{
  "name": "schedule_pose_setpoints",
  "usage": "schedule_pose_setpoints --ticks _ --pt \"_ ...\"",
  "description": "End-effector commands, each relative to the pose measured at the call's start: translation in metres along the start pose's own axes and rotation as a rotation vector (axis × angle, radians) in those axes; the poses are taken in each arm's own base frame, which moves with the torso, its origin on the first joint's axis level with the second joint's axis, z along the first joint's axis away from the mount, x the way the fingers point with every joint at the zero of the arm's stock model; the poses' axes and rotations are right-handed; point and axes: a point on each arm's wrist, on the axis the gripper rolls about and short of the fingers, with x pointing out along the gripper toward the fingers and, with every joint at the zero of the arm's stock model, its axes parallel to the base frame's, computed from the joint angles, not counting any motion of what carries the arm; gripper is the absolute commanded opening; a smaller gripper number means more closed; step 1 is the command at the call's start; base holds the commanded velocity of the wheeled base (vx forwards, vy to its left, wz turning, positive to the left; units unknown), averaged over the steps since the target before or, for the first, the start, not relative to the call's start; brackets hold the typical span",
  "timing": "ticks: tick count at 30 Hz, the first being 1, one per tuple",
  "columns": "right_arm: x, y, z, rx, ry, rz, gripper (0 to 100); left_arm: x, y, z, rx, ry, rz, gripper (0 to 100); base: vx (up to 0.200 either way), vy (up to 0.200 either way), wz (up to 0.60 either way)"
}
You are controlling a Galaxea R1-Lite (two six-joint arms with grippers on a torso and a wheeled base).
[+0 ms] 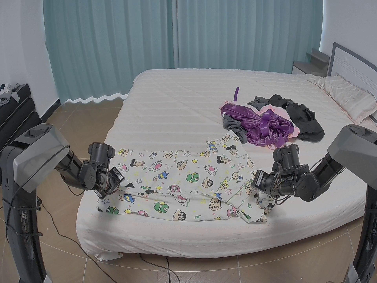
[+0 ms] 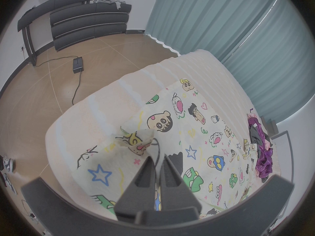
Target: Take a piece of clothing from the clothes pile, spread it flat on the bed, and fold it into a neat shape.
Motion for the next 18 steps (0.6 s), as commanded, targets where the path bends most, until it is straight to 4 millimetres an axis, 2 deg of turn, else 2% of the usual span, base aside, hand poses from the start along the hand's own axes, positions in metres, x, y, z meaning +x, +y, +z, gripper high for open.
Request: schedule_pose_setpoints --ticks 1,6,18 --pt "0.011 0.001 0.001 0.021 -0.004 0.003 0 0.014 0.004 0.001 -0.011 0.002 0.016 0 0.000 0.000 0.00" --pt "0.018 0.004 0.007 0.045 -0.036 -0.002 0 0.021 0.004 0.005 -0.028 -0.008 0.017 0 0.000 0.000 0.00" --pt "0.033 0.001 0.005 0.047 -0.037 -0.020 0 0.030 0.000 0.006 -0.030 -0.014 0.005 0 0.000 0.000 0.00"
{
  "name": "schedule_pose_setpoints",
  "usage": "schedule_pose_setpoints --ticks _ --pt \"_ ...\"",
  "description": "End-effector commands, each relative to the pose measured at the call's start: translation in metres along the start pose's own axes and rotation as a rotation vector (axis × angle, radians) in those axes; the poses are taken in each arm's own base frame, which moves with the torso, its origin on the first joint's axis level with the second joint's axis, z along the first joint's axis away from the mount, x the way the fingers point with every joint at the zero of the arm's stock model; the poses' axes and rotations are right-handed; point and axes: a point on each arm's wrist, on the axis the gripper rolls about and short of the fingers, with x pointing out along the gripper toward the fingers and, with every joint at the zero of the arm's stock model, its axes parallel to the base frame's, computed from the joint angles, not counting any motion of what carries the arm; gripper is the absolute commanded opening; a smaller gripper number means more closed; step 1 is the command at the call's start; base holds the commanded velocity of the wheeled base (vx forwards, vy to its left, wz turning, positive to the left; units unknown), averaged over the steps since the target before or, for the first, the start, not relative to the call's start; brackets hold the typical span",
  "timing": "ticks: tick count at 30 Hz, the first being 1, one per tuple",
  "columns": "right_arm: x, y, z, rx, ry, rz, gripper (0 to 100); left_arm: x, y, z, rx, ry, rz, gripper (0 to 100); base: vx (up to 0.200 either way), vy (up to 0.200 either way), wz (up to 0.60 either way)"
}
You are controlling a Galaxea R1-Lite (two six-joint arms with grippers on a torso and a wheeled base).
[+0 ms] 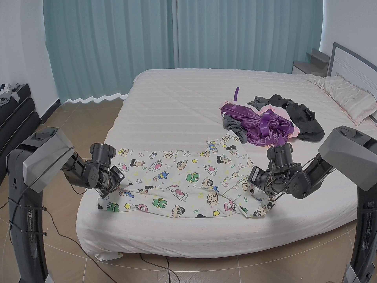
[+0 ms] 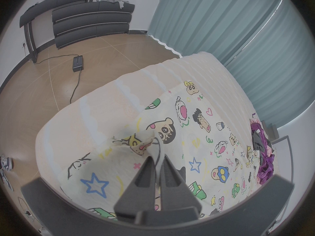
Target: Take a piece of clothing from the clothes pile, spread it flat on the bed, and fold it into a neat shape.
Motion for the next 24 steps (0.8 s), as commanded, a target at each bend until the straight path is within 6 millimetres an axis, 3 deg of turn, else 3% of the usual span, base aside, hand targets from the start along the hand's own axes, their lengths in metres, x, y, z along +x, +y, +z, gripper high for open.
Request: schedule_pose_setpoints --ticks 1,9,10,14,19,24 --pt "0.006 -0.002 -0.003 0.000 0.005 -0.009 0 0.006 0.000 -0.001 -0.001 0.003 0.004 100 0.000 0.000 0.00" --pt "0.011 -0.002 -0.001 0.045 0.003 -0.002 0 0.005 0.000 0.001 -0.020 -0.005 0.000 100 0.000 0.000 0.00" --pt "0.012 -0.002 -0.001 0.050 0.003 -0.002 100 0.005 0.000 0.001 -0.023 -0.005 0.000 100 0.000 0.000 0.00" --pt "0.013 -0.005 -0.001 0.063 0.002 -0.012 100 0.002 0.000 0.004 -0.049 -0.010 -0.001 100 0.000 0.000 0.00" --pt "-0.002 -0.007 0.017 0.112 -0.055 -0.024 100 -0.023 0.002 0.019 -0.079 -0.035 -0.025 100 0.000 0.000 0.00" --pt "-0.035 0.006 0.027 0.211 -0.131 -0.016 100 -0.093 0.018 0.039 -0.166 0.047 -0.167 100 0.000 0.000 0.00"
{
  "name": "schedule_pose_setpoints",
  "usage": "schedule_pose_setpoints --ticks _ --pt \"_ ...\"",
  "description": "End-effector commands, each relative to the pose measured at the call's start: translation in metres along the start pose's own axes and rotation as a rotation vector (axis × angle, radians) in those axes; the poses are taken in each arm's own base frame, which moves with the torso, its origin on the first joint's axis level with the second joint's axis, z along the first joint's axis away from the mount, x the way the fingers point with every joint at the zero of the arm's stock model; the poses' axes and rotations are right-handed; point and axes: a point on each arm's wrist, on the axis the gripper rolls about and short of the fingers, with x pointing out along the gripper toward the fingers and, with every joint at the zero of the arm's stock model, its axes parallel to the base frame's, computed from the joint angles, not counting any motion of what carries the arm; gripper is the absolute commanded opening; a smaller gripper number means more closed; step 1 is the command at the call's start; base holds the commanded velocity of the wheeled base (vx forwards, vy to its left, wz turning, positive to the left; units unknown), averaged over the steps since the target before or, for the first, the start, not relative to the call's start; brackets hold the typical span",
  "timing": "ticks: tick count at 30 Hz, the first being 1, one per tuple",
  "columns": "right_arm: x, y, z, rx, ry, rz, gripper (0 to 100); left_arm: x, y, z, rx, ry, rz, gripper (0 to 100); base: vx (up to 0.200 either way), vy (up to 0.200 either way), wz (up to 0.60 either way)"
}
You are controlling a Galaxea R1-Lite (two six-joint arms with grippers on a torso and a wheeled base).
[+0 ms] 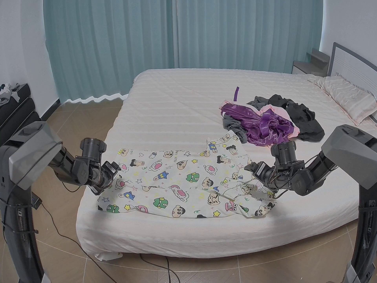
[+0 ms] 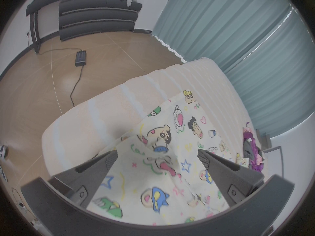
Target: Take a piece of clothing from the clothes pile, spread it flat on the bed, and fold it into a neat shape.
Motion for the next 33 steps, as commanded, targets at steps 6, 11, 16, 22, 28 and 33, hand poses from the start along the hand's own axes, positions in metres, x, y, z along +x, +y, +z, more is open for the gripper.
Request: schedule_pose_setpoints --ticks 6,11,16,22,28,33 --pt "-0.066 0.034 -0.013 0.156 -0.006 0.078 100 -0.134 0.042 0.004 -0.129 0.169 -0.208 100 0.000 0.000 0.00" --pt "-0.052 0.029 -0.034 0.173 0.052 0.036 100 -0.155 0.058 -0.013 -0.173 0.212 -0.270 100 0.000 0.000 0.00" --pt "-0.016 0.020 -0.045 0.230 0.067 -0.028 100 -0.159 0.067 -0.031 -0.210 0.245 -0.313 100 0.000 0.000 0.00" --pt "0.008 0.011 -0.050 0.229 0.037 -0.082 100 -0.144 0.070 -0.041 -0.206 0.294 -0.265 100 0.000 0.000 0.00" --pt "0.016 0.018 -0.044 0.217 -0.007 -0.068 100 -0.140 0.074 -0.049 -0.198 0.310 -0.255 100 0.000 0.000 0.00" --pt "0.018 0.025 -0.039 0.212 -0.022 -0.043 100 -0.137 0.076 -0.050 -0.199 0.308 -0.252 100 0.000 0.000 0.00"
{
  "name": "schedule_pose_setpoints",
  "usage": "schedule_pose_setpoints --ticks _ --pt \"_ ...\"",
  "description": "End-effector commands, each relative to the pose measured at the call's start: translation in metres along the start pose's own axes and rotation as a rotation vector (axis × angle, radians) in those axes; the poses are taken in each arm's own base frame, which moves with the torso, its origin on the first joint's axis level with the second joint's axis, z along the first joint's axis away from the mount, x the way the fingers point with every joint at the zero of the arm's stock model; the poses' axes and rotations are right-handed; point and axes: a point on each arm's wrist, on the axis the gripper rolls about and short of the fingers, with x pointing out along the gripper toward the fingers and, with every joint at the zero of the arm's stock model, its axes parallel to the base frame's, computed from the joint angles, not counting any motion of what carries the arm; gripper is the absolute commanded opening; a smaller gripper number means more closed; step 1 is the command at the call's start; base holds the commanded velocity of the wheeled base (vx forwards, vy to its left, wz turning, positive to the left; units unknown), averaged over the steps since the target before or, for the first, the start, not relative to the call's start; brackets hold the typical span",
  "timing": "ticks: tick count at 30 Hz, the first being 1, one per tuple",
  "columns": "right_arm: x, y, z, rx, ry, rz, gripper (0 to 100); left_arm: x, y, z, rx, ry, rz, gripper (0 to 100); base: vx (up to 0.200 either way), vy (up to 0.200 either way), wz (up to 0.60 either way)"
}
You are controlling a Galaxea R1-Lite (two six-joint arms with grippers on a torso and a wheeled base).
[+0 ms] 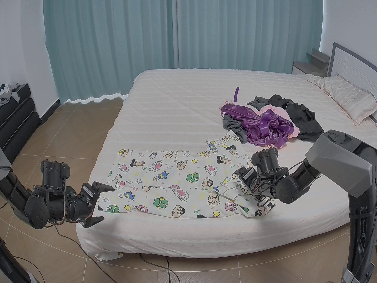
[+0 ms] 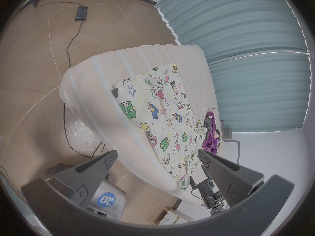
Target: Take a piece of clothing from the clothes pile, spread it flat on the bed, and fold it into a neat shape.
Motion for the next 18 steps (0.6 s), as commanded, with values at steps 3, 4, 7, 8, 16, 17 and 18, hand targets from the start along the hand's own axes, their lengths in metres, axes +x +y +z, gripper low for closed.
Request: schedule_pose_setpoints --ticks 3,4,7,8,16,17,18 --pt "0.009 0.007 0.003 -0.011 -0.013 0.024 100 0.004 0.006 -0.001 -0.007 0.007 0.019 100 0.000 0.000 0.00" --pt "0.010 0.007 0.004 -0.012 -0.016 0.024 100 0.004 0.006 -0.002 -0.007 0.008 0.020 100 0.000 0.000 0.00" --pt "0.013 0.004 0.003 -0.040 -0.014 0.017 0 0.006 0.008 -0.002 -0.009 0.010 0.026 100 0.000 0.000 0.00" --pt "0.013 0.004 0.002 -0.048 -0.011 0.013 0 0.007 0.008 -0.002 -0.008 0.011 0.026 100 0.000 0.000 0.00" --pt "0.014 -0.005 -0.001 -0.065 0.025 -0.061 0 0.009 0.009 -0.001 -0.004 0.000 0.019 100 0.000 0.000 0.00" --pt "0.013 -0.006 -0.001 -0.062 0.025 -0.064 0 0.009 0.009 -0.001 -0.004 0.002 0.018 100 0.000 0.000 0.00" --pt "0.013 -0.007 -0.001 -0.061 0.026 -0.067 0 0.009 0.009 -0.001 -0.004 0.000 0.019 100 0.000 0.000 0.00"
